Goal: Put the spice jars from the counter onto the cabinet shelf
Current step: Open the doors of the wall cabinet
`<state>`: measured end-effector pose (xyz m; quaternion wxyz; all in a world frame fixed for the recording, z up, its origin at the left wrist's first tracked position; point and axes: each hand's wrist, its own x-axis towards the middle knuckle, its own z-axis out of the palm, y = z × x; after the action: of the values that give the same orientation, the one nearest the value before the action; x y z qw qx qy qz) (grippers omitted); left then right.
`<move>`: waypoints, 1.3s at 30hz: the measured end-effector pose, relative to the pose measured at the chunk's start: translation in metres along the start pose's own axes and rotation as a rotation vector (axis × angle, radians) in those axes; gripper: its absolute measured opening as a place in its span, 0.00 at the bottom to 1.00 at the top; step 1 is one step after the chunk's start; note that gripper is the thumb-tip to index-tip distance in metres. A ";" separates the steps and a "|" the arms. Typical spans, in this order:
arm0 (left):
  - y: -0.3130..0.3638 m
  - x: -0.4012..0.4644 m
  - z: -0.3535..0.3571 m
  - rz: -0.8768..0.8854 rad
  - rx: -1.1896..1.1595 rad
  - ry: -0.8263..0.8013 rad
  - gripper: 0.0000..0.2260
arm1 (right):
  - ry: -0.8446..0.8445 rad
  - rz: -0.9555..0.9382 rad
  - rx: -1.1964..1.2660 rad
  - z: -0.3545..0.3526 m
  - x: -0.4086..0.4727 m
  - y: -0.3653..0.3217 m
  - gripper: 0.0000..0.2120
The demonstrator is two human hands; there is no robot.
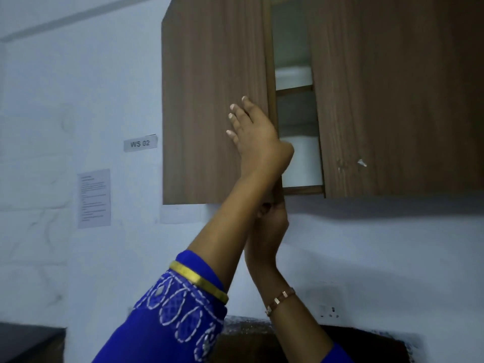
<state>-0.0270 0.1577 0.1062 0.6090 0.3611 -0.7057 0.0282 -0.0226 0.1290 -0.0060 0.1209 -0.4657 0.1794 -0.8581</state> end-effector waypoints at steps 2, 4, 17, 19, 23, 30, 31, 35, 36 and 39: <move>-0.008 0.001 -0.018 0.006 -0.006 0.021 0.40 | -0.007 -0.078 -0.066 0.006 -0.007 -0.003 0.16; -0.017 -0.001 -0.038 0.005 -0.046 0.027 0.40 | -0.057 -0.114 -0.147 0.018 -0.017 -0.003 0.16; -0.075 -0.030 -0.203 -0.003 -0.328 0.115 0.23 | -0.309 -0.529 -0.328 0.144 -0.081 -0.005 0.29; -0.090 -0.030 -0.227 -0.030 -0.327 0.125 0.20 | -0.348 -0.569 -0.317 0.168 -0.092 0.002 0.29; -0.123 -0.031 -0.271 -0.065 -0.307 0.130 0.17 | -0.357 -0.689 -0.363 0.213 -0.110 0.015 0.28; -0.187 -0.025 -0.332 -0.161 -0.311 0.170 0.19 | -0.285 -0.792 -0.506 0.285 -0.142 0.042 0.35; -0.197 -0.023 -0.339 -0.174 -0.318 0.181 0.19 | -0.277 -0.805 -0.537 0.294 -0.146 0.046 0.35; -0.224 -0.017 -0.358 -0.210 -0.333 0.193 0.18 | -0.205 -0.813 -0.603 0.323 -0.156 0.060 0.34; -0.228 -0.015 -0.359 -0.204 -0.340 0.189 0.18 | -0.183 -0.812 -0.602 0.327 -0.157 0.062 0.34; -0.232 -0.013 -0.359 -0.175 -0.331 0.193 0.17 | -0.150 -0.820 -0.592 0.330 -0.155 0.067 0.34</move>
<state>0.4003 0.1653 0.0944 0.7248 0.3117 -0.6051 -0.1069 0.3414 0.0623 0.0139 -0.3505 -0.5723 0.2081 -0.7116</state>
